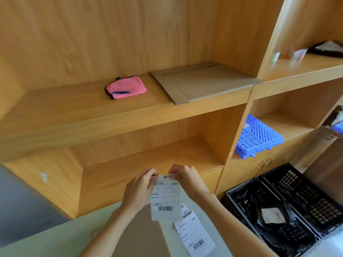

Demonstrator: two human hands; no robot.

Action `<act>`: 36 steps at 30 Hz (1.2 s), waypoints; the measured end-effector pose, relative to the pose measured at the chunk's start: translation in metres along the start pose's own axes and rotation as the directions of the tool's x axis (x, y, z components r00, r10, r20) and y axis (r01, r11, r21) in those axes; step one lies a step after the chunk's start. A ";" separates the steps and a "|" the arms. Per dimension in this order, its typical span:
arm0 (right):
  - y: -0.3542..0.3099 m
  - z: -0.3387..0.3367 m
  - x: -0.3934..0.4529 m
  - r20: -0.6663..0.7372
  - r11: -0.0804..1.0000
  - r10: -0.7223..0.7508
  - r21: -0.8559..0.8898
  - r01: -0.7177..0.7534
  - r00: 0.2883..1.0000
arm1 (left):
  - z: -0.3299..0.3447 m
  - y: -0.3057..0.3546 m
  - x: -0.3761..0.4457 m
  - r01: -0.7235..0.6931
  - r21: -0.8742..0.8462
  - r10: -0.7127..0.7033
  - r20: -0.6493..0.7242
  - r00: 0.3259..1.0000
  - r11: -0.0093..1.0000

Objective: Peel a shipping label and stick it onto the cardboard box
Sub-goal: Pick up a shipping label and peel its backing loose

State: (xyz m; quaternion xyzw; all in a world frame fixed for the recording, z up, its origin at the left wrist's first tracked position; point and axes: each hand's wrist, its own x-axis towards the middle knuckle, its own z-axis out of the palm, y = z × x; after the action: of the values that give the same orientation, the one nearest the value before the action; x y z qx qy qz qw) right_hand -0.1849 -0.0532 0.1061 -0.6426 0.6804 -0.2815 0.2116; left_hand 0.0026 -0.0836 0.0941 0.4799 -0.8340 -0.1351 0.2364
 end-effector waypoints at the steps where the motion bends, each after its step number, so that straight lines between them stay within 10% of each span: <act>1: -0.021 -0.007 -0.002 -0.013 1.000 -0.024 0.005 0.024 1.000 | -0.020 0.001 -0.003 -0.023 0.016 0.023 -0.038 0.999 1.000; 19: -0.279 -0.080 -0.049 -0.318 0.871 -0.288 0.306 0.385 0.903 | -0.300 0.032 -0.046 -0.287 0.114 0.308 -0.427 0.851 0.951; 36: -0.346 -0.068 -0.071 -0.402 0.765 -0.301 0.439 0.471 0.864 | -0.350 0.027 -0.074 -0.230 0.148 0.273 -0.505 0.819 0.962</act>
State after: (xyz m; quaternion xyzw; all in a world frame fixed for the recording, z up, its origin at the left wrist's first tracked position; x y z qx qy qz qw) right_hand 0.0384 0.0198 0.3790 -0.6357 0.4527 -0.5903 0.2062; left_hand 0.1974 -0.0056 0.3854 0.3931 -0.7995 0.0656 0.4494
